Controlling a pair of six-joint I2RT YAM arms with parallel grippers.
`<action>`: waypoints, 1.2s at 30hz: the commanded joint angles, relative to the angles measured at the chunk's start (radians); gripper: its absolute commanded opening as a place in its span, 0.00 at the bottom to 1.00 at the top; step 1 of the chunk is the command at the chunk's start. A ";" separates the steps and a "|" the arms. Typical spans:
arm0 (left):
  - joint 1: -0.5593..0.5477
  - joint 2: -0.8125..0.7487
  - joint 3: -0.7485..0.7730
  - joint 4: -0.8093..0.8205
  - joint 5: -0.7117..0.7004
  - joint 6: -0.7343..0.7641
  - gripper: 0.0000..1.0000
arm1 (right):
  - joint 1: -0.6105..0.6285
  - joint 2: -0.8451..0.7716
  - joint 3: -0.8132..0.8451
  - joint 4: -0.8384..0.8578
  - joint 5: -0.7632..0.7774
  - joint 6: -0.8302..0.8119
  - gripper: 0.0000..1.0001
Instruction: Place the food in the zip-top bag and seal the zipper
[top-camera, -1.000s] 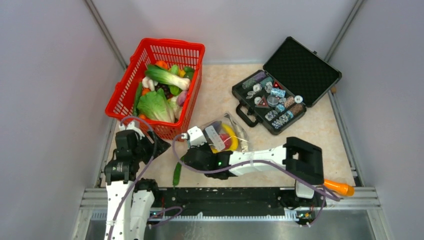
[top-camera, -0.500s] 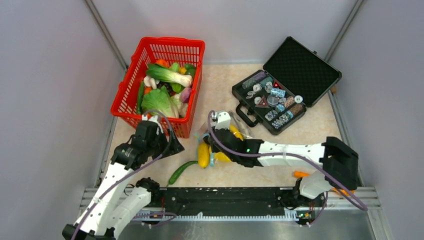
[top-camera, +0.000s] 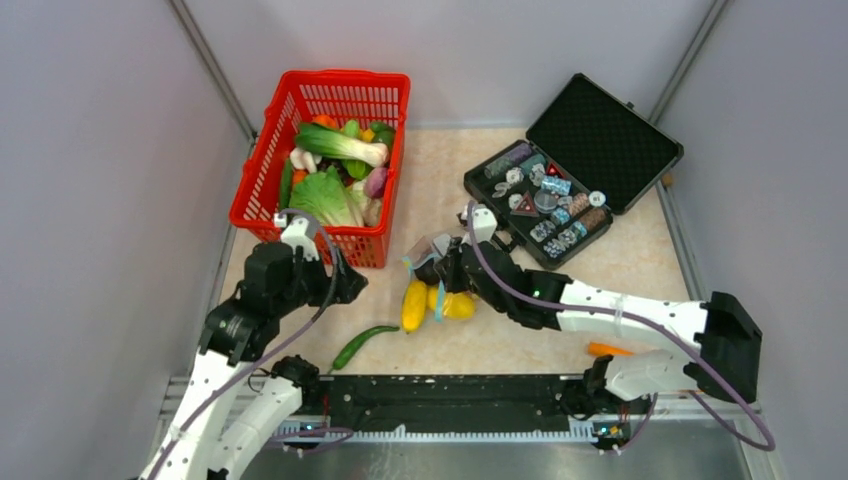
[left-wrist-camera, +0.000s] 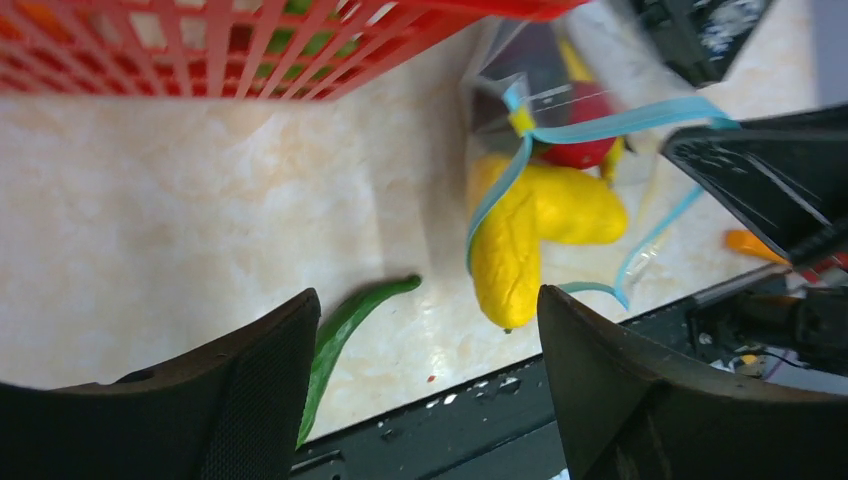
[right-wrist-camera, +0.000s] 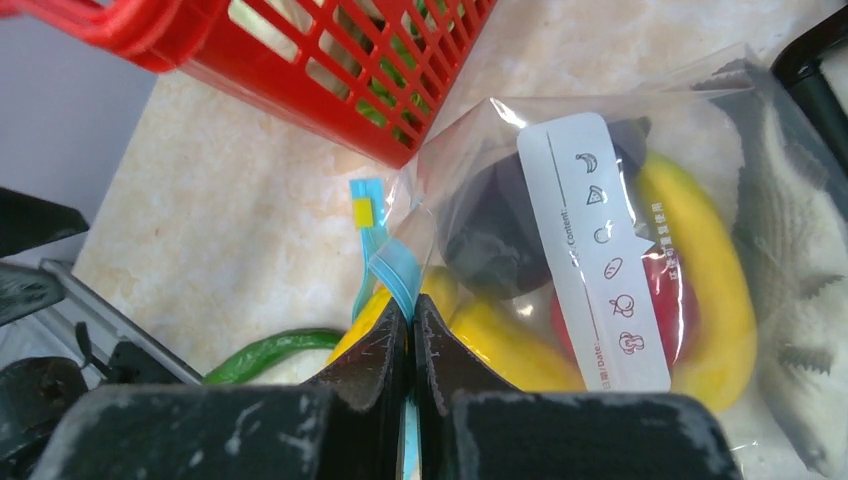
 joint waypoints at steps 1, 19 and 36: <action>-0.004 -0.069 0.042 0.124 0.120 0.058 0.79 | -0.058 -0.141 0.013 -0.003 -0.064 0.028 0.00; -0.022 0.096 0.078 0.149 0.389 0.343 0.75 | -0.580 -0.395 0.082 -0.341 -0.220 -0.084 0.00; -0.324 0.379 0.042 0.083 0.112 0.683 0.79 | -0.580 -0.396 0.015 -0.306 -0.287 -0.057 0.00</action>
